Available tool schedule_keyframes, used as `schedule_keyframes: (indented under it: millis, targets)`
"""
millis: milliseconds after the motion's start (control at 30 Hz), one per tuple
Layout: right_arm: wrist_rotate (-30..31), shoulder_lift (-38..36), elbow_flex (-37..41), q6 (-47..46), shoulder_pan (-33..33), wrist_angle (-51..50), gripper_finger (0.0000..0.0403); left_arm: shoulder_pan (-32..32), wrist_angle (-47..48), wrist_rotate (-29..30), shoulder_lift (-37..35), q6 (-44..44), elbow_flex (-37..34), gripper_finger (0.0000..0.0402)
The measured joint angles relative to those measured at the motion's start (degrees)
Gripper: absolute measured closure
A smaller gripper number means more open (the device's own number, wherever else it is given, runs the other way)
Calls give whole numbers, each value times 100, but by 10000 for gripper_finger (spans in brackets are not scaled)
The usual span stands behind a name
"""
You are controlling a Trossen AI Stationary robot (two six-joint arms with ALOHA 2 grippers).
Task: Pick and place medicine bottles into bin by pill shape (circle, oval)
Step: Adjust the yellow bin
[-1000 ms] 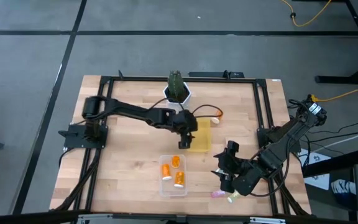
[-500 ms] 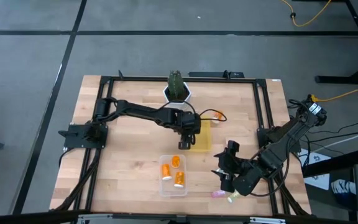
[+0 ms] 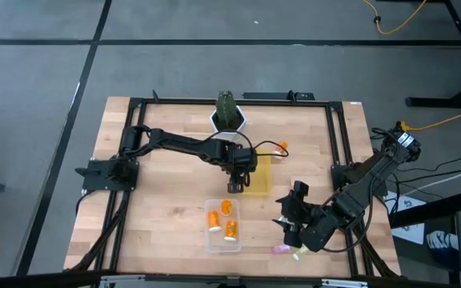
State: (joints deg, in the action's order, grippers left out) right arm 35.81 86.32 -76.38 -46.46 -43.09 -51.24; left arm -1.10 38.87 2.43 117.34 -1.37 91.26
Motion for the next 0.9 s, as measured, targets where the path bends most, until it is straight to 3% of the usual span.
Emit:
schedule_keyframes:
  millis: [533, 900]
  targets:
    - [-2, 0, 0, 4, 0, -9, 118, 273, 278, 9, 0, -284, 20, 190]
    - [2, 0, 2, 6, -2, -7, 118, 251, 359, 444, -20, 44, 20, 190]
